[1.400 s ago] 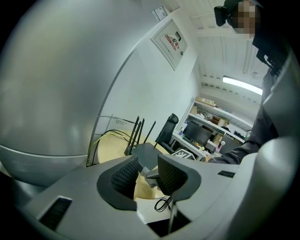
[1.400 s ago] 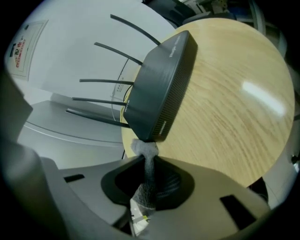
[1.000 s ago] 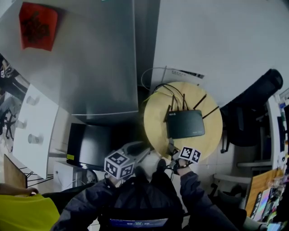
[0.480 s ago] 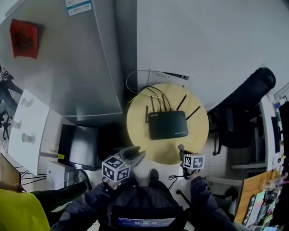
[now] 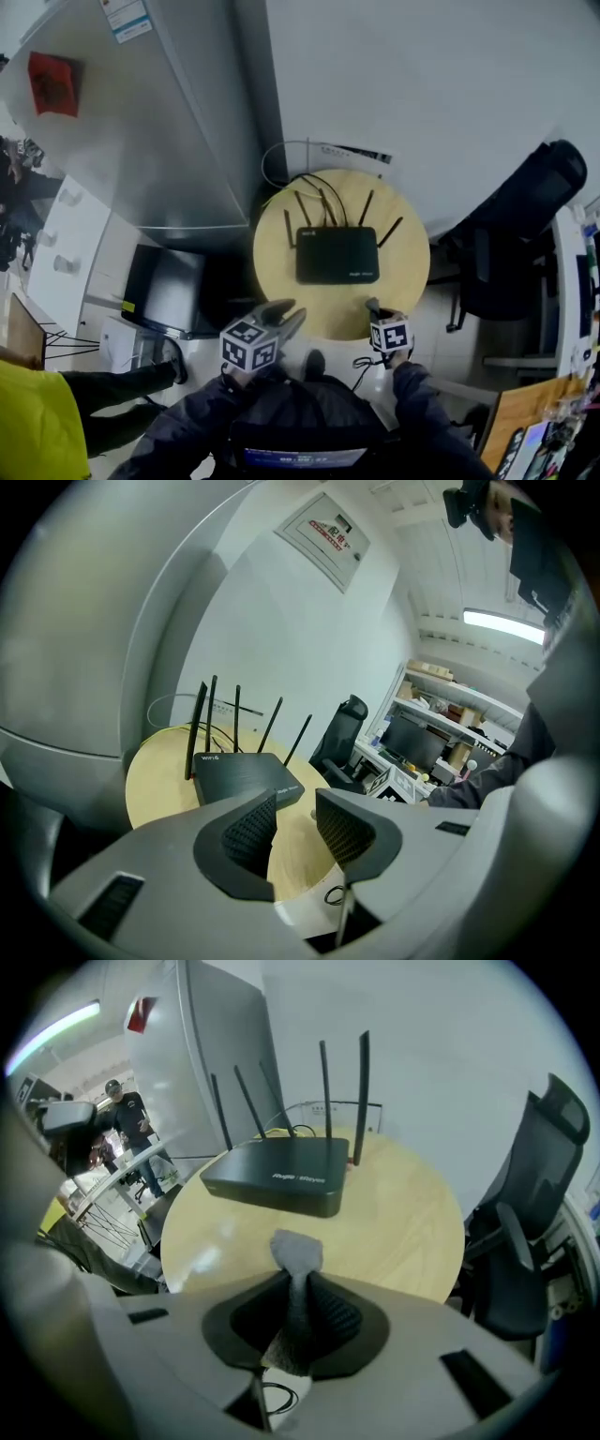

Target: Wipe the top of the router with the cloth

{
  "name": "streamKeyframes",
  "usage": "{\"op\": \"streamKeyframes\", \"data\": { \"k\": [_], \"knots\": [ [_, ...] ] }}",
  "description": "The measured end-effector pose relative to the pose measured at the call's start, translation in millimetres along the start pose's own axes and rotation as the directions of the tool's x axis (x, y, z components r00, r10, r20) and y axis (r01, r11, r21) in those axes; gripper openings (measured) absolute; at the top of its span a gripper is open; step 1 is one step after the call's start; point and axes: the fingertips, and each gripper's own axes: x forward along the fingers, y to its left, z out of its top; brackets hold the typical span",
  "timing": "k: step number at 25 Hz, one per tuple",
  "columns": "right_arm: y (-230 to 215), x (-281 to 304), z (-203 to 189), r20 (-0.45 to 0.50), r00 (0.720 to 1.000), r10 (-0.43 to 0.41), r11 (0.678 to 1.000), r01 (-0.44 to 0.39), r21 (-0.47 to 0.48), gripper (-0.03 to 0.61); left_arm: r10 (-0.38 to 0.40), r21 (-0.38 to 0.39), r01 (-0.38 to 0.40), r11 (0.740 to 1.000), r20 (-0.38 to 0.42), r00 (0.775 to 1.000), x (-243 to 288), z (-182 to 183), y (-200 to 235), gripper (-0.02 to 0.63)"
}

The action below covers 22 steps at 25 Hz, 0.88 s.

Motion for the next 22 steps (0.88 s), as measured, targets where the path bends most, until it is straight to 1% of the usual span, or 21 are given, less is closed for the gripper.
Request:
{"op": "streamKeyframes", "data": {
  "k": [4, 8, 11, 14, 19, 22],
  "knots": [
    [5, 6, -12, -0.032, 0.999, 0.018, 0.998, -0.020, -0.060, 0.078, 0.035, -0.014, -0.035, 0.999, 0.007, 0.999, 0, -7, -8, 0.129],
    [3, 12, -15, -0.041, 0.999, 0.010, 0.995, -0.014, -0.101, 0.091, 0.066, -0.025, -0.066, 0.998, 0.010, 0.998, 0, -11, -12, 0.129],
    [4, 12, -17, -0.027, 0.999, 0.032, 0.996, -0.034, -0.087, 0.110, 0.079, -0.027, -0.079, 0.997, 0.010, 0.997, -2, -14, -15, 0.129],
    [2, 9, -15, 0.013, 0.999, 0.034, 0.997, -0.033, -0.066, 0.137, 0.091, -0.030, -0.091, 0.995, 0.015, 0.996, -4, -13, -15, 0.129],
    [0, 3, -10, 0.055, 0.997, 0.060, 0.998, -0.058, -0.037, 0.152, 0.096, -0.032, -0.095, 0.995, 0.025, 0.995, -2, -10, -19, 0.129],
    [0, 1, -9, 0.050, 0.997, 0.065, 0.997, -0.063, -0.049, 0.199, 0.092, -0.028, -0.091, 0.995, 0.029, 0.995, 0, -8, -22, 0.129]
  ]
}}
